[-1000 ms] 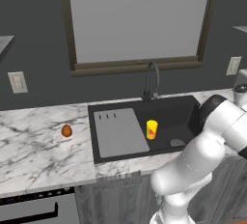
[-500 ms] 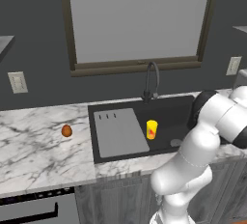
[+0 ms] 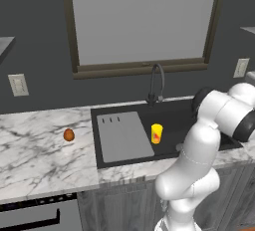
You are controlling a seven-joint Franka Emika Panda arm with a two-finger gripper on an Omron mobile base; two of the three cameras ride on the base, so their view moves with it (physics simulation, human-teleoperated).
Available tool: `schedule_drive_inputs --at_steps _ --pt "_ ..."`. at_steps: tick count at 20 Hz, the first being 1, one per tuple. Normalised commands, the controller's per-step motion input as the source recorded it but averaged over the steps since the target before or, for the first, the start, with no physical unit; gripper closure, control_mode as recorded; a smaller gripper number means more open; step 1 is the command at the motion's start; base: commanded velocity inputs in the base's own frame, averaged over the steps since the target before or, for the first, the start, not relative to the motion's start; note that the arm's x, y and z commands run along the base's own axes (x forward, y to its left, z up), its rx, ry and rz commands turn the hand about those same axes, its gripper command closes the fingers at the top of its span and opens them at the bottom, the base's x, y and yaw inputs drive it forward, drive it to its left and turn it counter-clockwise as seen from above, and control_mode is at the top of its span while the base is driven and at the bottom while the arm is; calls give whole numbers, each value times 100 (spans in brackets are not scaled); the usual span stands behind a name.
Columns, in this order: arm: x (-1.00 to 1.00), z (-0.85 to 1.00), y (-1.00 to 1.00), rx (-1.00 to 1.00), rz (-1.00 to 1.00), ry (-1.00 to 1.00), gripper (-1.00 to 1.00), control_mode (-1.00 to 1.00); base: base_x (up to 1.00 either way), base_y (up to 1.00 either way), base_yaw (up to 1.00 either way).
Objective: Remove the mango and lemon from the sink. Then move the bowl and cup from the counter to the sink for washing.
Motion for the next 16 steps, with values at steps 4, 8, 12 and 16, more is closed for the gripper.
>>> schedule_drive_inputs --at_steps 4,8,12,16 --pt "7 -6 -7 0 1 0 -100 -100 0 0 0" --pt "7 -6 -7 0 2 0 -100 -100 0 0 0" --pt "5 -5 -11 0 2 0 -100 -100 0 0 0" --pt "5 -4 -11 0 3 0 -100 -100 0 0 0"
